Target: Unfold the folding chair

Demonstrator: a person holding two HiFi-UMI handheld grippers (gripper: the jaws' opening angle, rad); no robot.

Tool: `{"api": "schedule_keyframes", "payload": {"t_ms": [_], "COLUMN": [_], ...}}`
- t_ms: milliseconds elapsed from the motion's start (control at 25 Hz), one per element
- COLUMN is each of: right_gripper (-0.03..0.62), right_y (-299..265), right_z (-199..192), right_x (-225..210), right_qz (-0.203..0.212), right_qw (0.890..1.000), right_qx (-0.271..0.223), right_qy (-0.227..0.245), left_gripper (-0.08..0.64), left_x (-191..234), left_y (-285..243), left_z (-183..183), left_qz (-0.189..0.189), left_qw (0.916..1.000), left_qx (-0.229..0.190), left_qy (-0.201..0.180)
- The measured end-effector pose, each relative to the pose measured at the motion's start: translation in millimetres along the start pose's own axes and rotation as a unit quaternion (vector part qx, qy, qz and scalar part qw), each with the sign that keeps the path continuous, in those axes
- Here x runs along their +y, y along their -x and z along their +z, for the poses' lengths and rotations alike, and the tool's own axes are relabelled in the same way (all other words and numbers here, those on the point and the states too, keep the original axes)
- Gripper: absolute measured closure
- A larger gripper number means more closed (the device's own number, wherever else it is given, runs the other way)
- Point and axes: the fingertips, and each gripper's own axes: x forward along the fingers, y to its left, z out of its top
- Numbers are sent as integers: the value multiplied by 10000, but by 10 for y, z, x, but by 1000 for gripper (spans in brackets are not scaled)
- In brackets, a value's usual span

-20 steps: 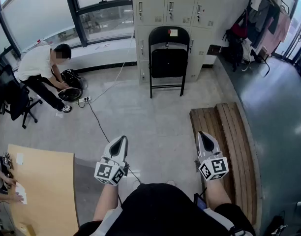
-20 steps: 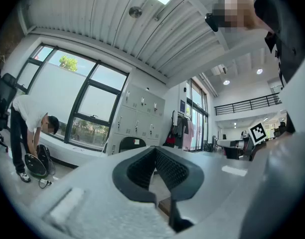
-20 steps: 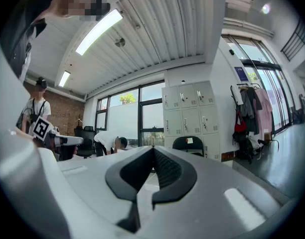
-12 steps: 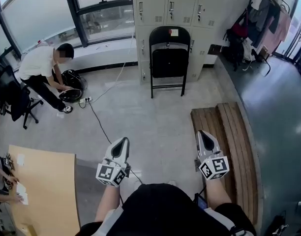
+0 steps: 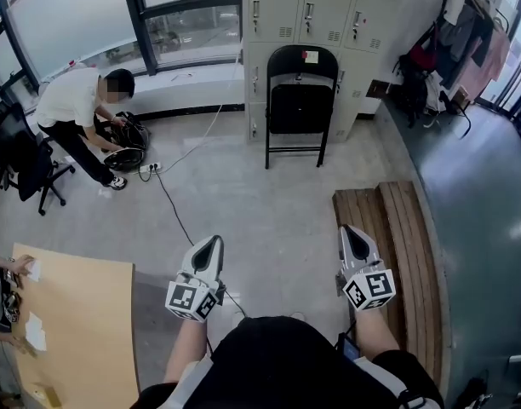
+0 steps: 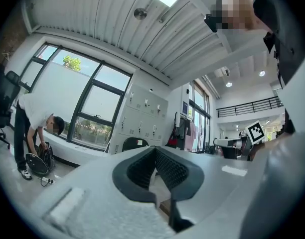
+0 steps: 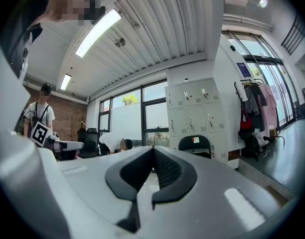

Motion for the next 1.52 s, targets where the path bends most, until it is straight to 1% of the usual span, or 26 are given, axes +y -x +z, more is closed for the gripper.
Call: {"api": "schedule_keyframes", "payload": {"t_ms": [120, 280, 440, 680, 800, 1000, 1120, 1240, 1320, 1400, 1520], "right_gripper": [589, 588, 588, 588, 588, 588, 588, 588, 588, 588, 588], "right_y": [-92, -219, -355, -609, -749, -1043, -1303, -1639, -1864, -2072, -2302], "right_z": [16, 124, 143, 126, 112, 66, 22, -27, -23, 37, 100], "right_x": [81, 223, 430, 806, 862, 604, 420, 62, -202, -409, -697], "right_qz": [-5, -62, -97, -59, -50, -279, -267, -354, -434, -397, -287], "right_qw": [10000, 9997, 9996, 9997, 9998, 9992, 9990, 9988, 9980, 9977, 9981], "right_qx": [-21, -177, -202, -156, -130, -162, -207, -103, -87, -160, -291], "right_qy": [-59, -132, -169, -152, -120, -223, -278, -314, -456, -525, -469], "left_gripper": [558, 557, 558, 558, 557, 558, 558, 558, 557, 557, 557], "left_x": [115, 304, 499, 798, 932, 1097, 1166, 1140, 1151, 1178, 1147], "left_y": [35, 81, 140, 183, 127, -124, -373, -723, -966, -1229, -1651], "left_z": [56, 185, 268, 249, 212, 215, 248, 342, 363, 352, 290], "left_qz": [-7, -35, -37, -224, -227, -175, -97, -30, 28, 105, 168], "left_qw": [10000, 9999, 10000, 9997, 9997, 9998, 9998, 9996, 9995, 9994, 9993], "left_qx": [-40, -116, -69, 3, 52, 65, 38, 17, -29, -96, -150], "left_qy": [-20, -42, -30, -105, -98, -106, -187, -264, -309, -319, -304]}}
